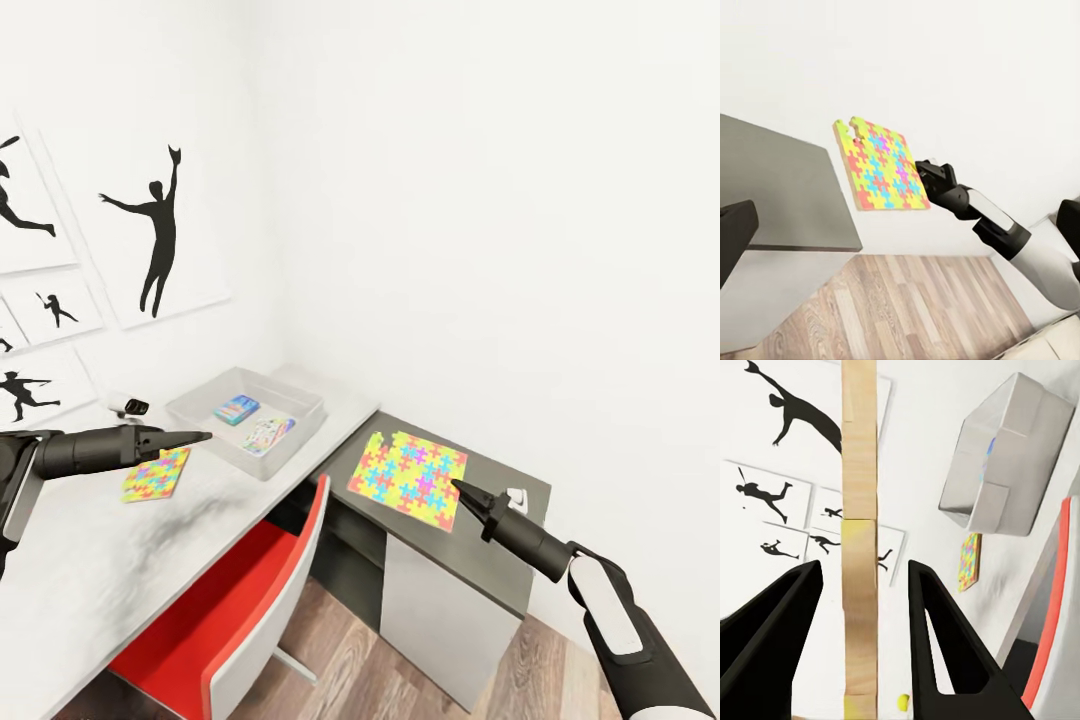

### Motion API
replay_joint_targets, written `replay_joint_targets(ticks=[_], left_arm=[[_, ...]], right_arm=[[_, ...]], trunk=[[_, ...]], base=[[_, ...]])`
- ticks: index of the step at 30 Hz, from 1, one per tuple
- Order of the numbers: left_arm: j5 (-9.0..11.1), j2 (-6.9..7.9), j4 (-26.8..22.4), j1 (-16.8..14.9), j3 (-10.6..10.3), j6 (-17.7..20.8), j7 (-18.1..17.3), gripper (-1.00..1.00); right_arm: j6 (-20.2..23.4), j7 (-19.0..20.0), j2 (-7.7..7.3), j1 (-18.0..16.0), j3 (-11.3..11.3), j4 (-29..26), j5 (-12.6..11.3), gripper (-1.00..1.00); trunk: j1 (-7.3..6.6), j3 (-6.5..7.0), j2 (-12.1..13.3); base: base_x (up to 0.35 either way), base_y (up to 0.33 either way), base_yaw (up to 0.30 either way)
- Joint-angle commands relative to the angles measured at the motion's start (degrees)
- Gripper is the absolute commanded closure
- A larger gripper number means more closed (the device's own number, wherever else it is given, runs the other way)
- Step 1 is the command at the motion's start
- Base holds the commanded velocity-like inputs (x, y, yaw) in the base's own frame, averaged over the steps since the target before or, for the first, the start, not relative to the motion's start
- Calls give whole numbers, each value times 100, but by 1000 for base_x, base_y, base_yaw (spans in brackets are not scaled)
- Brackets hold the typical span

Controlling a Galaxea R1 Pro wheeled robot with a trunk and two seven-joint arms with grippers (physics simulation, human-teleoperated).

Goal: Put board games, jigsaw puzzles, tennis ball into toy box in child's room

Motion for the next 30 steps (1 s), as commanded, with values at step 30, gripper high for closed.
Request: replay_joint_targets(ticks=[30], left_arm=[[12, 1, -117, 6, -2, 61, -23, -100]], right_arm=[[26, -30, 0, -5, 1, -342, 3, 100]], trunk=[[4, 88, -12]], base=[[81, -85, 247]])
